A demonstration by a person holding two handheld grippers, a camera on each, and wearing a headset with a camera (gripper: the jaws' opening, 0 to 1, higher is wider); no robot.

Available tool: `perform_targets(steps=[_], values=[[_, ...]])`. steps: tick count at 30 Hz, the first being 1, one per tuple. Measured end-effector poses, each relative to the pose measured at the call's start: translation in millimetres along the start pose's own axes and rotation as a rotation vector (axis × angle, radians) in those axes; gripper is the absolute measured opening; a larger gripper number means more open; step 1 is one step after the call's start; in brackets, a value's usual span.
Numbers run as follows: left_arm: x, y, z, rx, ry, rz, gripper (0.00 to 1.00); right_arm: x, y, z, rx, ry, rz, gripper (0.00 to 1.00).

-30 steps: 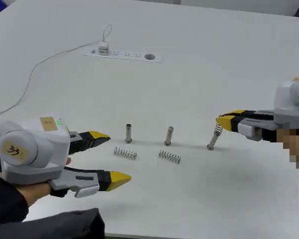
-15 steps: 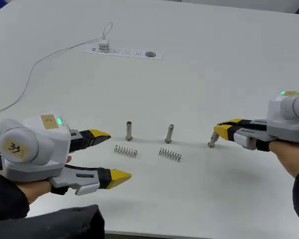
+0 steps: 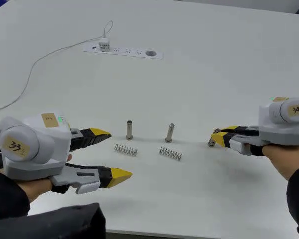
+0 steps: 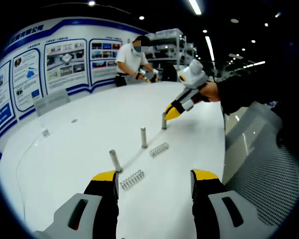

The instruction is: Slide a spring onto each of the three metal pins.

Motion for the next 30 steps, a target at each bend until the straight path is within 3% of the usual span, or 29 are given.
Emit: perform_targets(steps=[7,13,20,30], values=[[0.2,-0.8,0.6,0.003,-0.002,-0.003,0.60,-9.9,6.2,-12.3,0.015,0.029,0.002,0.16],[0.8,-1.5,0.8,0.006,0.000,-0.007,0.60,-13.6,19.9,-18.1,0.011,0.057,0.036,0.15],[2.3,-2.1,0.7,0.011,0.007,-0.013,0.60,-12.2,41.6,-3.9,-0.069,0.067,0.091,0.15],[2.4,-1.6,0.0,0.008,0.010,-0.010,0.60,9.1,68.0,23.6,-0.251,0.134,0.162,0.15]])
Point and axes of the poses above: the centre of the closed fingertips' face, and the gripper's own axes: x roughly forward along the fingers, y roughly to its left, z roughly out of its top, the point moved 10 cm from there along -x, roughly backward along the fingers, and after that the axes turned 12 degrees about y, right-handed, at the moved point
